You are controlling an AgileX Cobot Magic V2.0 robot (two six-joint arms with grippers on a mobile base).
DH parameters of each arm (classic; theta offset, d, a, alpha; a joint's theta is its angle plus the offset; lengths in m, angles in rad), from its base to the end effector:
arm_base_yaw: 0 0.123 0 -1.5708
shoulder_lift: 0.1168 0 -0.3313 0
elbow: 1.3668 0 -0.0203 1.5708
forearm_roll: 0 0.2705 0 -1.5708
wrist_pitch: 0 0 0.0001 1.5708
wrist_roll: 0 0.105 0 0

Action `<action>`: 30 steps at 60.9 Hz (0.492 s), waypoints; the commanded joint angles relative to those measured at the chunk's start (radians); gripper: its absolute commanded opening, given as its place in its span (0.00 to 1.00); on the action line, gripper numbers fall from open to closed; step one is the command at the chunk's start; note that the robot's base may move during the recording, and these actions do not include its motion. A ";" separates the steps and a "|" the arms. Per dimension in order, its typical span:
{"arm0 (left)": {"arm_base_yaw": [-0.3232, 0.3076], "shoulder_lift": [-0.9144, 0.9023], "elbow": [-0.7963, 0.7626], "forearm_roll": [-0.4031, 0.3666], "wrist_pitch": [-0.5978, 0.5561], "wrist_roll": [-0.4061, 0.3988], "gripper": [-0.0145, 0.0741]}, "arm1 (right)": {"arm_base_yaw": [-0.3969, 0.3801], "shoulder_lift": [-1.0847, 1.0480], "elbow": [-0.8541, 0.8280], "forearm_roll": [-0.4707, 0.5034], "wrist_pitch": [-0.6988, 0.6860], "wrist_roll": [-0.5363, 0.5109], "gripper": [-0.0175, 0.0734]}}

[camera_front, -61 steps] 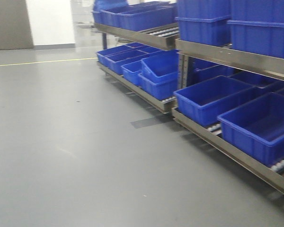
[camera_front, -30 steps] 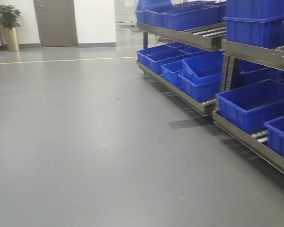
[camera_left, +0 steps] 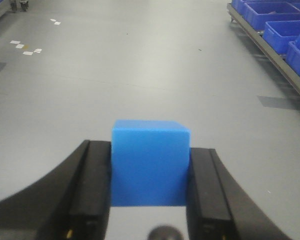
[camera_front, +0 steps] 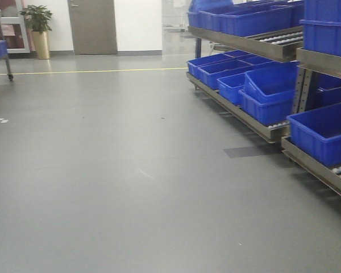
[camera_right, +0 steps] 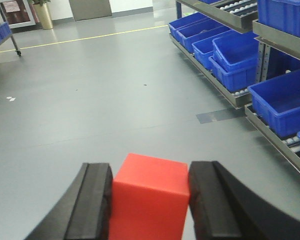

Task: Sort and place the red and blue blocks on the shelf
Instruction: 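Keep both cubes gripped while the base drives to the shelf of blue bins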

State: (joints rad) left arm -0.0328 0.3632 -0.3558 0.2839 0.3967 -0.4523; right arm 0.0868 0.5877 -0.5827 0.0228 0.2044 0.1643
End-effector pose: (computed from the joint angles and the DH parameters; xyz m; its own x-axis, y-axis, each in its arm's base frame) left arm 0.0741 0.0090 0.2866 -0.2792 -0.1781 -0.9436 -0.1255 0.9810 -0.1481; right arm 0.1192 0.0109 0.3671 -0.1362 0.1744 -0.9752 -0.0672 0.9805 0.1847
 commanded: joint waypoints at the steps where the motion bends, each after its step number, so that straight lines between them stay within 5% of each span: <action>1: 0.000 0.007 -0.029 0.009 -0.084 -0.006 0.30 | -0.006 -0.003 -0.026 -0.010 -0.095 -0.005 0.25; 30: 0.000 0.007 -0.029 0.009 -0.084 -0.006 0.30 | -0.006 -0.003 -0.026 -0.010 -0.095 -0.005 0.25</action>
State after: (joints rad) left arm -0.0328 0.3632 -0.3558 0.2839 0.3967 -0.4523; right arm 0.0868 0.5877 -0.5827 0.0228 0.2044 0.1643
